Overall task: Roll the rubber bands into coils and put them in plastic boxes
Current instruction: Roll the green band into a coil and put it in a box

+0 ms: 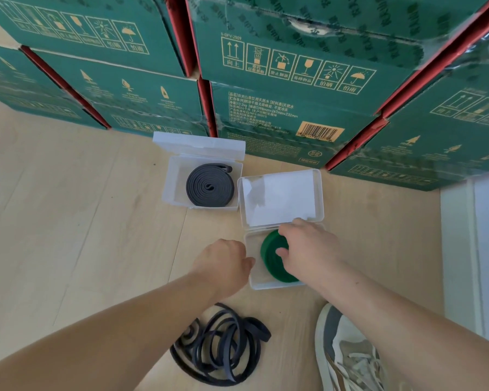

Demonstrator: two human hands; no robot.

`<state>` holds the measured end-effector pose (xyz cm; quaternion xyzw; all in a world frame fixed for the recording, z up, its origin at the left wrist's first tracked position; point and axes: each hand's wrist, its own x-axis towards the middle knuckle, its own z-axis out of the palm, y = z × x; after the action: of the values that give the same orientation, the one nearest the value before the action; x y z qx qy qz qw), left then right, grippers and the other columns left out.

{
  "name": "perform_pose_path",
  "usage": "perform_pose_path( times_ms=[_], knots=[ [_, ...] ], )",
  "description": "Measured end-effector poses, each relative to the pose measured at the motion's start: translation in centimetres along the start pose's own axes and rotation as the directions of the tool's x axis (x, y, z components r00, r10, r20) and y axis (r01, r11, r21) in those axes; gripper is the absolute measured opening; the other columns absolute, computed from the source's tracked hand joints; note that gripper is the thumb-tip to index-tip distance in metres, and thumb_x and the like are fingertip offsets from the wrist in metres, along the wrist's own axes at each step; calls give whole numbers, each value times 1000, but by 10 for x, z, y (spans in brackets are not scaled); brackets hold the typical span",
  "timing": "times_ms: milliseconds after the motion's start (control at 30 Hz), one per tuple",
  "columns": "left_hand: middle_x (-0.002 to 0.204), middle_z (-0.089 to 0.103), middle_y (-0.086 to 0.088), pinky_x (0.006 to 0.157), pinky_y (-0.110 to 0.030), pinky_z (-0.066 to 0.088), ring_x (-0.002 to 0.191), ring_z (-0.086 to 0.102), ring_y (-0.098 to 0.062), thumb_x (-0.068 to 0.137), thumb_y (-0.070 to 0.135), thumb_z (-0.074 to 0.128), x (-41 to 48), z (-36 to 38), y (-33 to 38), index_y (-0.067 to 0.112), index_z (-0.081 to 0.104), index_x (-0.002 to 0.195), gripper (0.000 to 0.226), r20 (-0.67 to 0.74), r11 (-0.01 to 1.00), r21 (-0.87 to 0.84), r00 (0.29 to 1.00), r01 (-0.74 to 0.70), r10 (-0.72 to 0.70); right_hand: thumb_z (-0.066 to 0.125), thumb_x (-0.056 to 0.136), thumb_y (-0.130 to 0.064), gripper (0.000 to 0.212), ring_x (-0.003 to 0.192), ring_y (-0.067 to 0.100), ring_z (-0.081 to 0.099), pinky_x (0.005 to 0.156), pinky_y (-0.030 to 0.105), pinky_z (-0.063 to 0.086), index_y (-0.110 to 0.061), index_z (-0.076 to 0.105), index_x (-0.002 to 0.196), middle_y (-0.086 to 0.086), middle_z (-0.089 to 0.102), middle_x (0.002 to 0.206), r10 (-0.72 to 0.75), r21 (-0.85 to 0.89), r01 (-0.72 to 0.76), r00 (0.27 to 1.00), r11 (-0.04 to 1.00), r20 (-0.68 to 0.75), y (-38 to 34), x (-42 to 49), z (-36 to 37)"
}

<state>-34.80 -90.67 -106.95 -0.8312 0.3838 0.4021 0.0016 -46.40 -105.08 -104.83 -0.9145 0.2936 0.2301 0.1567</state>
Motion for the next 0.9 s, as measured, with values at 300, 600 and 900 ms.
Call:
perform_pose_path(
  times_ms=[300,600,900],
  knots=[
    [94,67,-11,66,-31,46,84,63,-30,103,26,49,27,-2,14,11,60,90,22,-151,985,-172,988,10,-36,72,86,-35,59,110,30,56,78,42,57,-12,57,138,8,52,124,-38,-46,31,987,998,-154,17,-10,35],
    [109,73,4,87,-30,56,91,66,-19,97,17,55,23,-1,4,21,57,137,41,-173,897,-423,983,-126,56,15,98,-70,86,157,32,4,128,51,5,-15,5,164,11,6,171,10,-104,-12,1000,994,-28,31,-16,53],
    [115,58,-1,86,-37,56,94,62,-19,98,29,62,14,17,9,26,30,157,68,-124,955,-202,973,-216,194,47,87,-74,102,154,24,8,126,43,23,-20,3,163,-1,7,165,54,65,-54,999,996,2,26,-8,36]
  ],
)
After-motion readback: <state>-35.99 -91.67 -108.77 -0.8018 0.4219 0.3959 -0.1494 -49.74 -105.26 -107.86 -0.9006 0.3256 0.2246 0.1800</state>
